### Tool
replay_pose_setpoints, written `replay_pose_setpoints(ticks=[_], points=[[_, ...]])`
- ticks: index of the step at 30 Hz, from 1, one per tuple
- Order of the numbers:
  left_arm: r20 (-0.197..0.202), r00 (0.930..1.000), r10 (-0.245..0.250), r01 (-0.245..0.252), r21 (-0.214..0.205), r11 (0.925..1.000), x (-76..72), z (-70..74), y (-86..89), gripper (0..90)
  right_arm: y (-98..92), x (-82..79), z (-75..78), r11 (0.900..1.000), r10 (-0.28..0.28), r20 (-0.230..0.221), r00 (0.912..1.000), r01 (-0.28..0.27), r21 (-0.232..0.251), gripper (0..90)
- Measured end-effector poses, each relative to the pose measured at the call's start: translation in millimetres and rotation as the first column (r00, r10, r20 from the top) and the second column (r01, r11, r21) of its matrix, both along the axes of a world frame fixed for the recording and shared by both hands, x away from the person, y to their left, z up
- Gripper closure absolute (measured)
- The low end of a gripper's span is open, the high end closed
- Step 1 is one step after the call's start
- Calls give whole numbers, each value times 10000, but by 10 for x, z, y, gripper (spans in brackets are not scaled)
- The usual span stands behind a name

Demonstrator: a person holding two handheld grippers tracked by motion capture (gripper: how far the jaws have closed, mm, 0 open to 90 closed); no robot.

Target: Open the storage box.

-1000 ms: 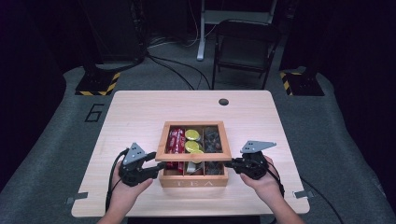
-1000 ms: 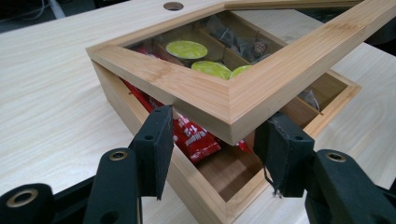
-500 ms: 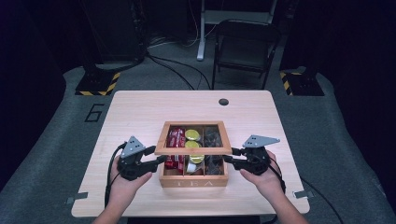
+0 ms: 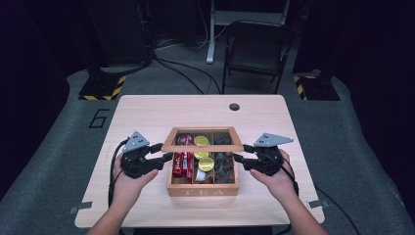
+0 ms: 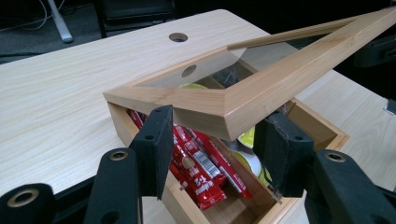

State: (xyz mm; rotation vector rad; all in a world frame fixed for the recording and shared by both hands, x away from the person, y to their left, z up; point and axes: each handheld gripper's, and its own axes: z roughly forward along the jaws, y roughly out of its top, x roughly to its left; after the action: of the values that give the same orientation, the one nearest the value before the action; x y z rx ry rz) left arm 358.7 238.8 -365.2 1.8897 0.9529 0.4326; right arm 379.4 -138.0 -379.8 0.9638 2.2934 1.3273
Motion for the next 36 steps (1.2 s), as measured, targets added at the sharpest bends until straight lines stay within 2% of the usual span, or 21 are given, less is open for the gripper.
replay_pose_setpoints(ticks=[5,12,17,28,30,33,36], points=[[16,10000,16,-16,107,9999,46,61,-9,480,-1,51,41,9995,-90,133,9999,86,300,461],[81,9999,82,-82,101,9999,97,128,-11,485,39,130,37,9989,-441,379,9983,434,182,452],[-8,10000,-1,1,55,10000,122,149,0,485,58,200,52,9970,-738,473,9962,726,263,513],[90,9999,106,-105,-86,9999,179,205,-3,488,96,292,75,9962,-868,632,9942,866,70,534],[167,9998,108,-109,12,9999,190,226,-8,491,106,327,84,9960,-894,802,9928,898,-23,548],[312,9993,185,-187,76,9998,208,263,-12,504,120,370,113,9954,-954,885,9915,958,-6,550],[281,9994,203,-203,-28,9998,240,291,-7,509,113,408,137,9954,-958,826,9920,953,99,555]])
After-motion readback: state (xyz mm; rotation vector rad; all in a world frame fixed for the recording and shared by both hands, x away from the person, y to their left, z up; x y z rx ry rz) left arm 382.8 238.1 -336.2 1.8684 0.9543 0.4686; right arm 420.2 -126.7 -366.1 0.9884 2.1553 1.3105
